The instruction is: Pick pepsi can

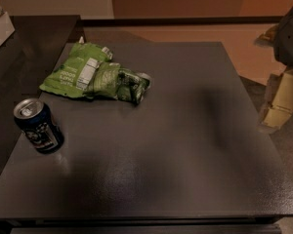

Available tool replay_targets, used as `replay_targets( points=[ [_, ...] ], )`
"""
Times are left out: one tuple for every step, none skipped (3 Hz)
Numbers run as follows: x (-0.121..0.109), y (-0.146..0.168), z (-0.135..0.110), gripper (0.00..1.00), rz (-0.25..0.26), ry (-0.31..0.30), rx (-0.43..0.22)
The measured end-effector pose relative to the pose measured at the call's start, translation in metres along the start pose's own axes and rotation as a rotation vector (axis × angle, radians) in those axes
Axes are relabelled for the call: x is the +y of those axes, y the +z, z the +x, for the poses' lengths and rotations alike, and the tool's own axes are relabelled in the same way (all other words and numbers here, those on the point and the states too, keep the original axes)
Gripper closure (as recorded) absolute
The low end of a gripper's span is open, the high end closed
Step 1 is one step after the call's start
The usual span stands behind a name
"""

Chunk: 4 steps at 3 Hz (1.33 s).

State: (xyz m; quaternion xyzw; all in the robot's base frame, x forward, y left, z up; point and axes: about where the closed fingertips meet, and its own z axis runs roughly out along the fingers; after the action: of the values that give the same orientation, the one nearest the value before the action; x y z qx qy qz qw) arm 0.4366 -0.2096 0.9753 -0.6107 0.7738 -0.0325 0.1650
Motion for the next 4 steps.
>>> replay_targets(
  points=[
    [0.017, 0.008, -0.028, 0.00, -0.010, -0.055, -0.058],
    [0.040, 0.025, -0.073, 0.00, -0.044, -0.127, -0.135],
    [0.063, 0.048, -0.123, 0.00, -0.099, -0.171, -0.218],
    [0.087, 0.067, -0.173, 0.00, -0.146, -0.191, -0.315]
  ],
)
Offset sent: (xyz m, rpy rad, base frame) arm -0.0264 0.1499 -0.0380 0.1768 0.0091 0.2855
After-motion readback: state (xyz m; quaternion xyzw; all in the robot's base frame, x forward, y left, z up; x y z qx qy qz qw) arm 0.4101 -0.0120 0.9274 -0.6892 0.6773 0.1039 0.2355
